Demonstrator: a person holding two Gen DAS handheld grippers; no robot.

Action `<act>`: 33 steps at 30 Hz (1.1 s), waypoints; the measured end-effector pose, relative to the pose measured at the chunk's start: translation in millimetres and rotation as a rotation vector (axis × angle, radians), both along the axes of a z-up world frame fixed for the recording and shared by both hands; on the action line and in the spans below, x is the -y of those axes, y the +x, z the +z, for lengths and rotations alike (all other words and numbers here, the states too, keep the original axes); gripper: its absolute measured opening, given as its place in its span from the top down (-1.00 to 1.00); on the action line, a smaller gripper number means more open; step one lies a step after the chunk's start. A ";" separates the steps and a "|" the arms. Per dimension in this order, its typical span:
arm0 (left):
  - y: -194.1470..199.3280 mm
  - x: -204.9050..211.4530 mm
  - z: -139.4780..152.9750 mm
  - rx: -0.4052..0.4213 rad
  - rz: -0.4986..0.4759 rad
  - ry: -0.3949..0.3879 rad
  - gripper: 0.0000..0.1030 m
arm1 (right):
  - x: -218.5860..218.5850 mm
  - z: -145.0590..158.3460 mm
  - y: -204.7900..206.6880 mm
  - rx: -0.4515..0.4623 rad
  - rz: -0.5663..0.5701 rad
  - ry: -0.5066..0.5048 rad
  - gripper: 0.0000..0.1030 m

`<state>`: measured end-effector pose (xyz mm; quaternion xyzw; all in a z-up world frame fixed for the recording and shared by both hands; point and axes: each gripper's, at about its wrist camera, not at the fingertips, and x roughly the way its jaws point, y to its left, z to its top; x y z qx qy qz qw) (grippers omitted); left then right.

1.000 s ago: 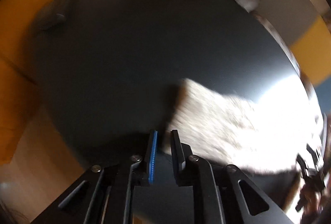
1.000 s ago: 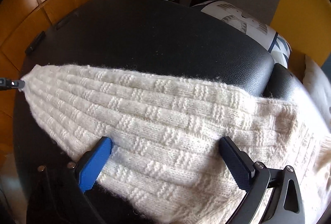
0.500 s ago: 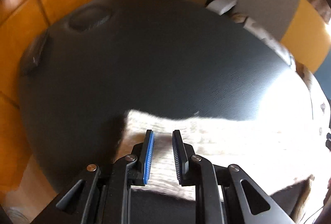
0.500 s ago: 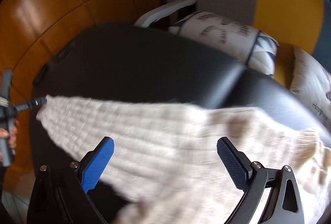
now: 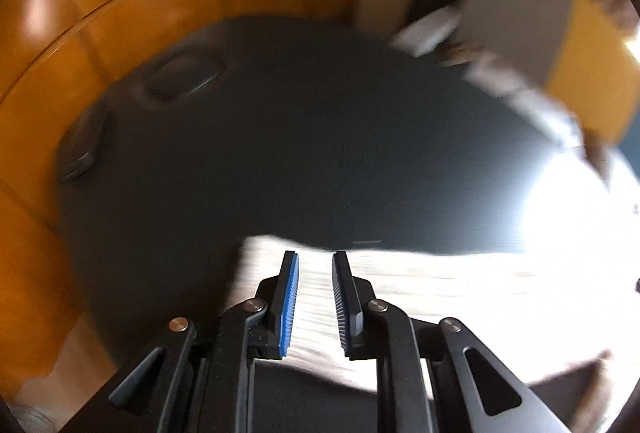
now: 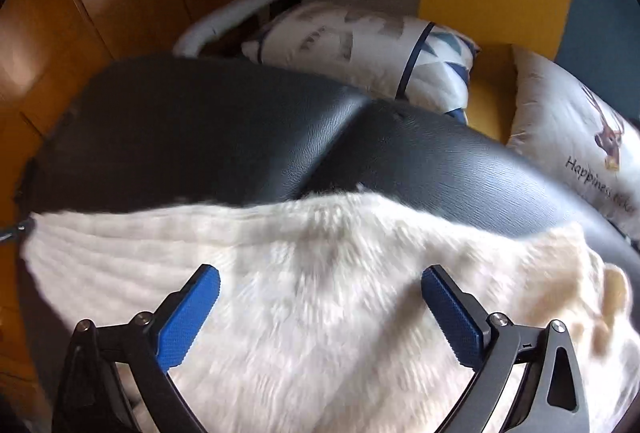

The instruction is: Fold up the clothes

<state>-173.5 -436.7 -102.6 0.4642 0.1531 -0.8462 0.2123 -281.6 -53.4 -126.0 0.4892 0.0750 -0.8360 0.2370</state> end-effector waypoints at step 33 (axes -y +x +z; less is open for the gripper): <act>27.3 -424.8 22.5 0.053 -0.718 0.218 0.65 | -356.7 34.0 268.8 -0.073 -0.546 -0.155 -0.99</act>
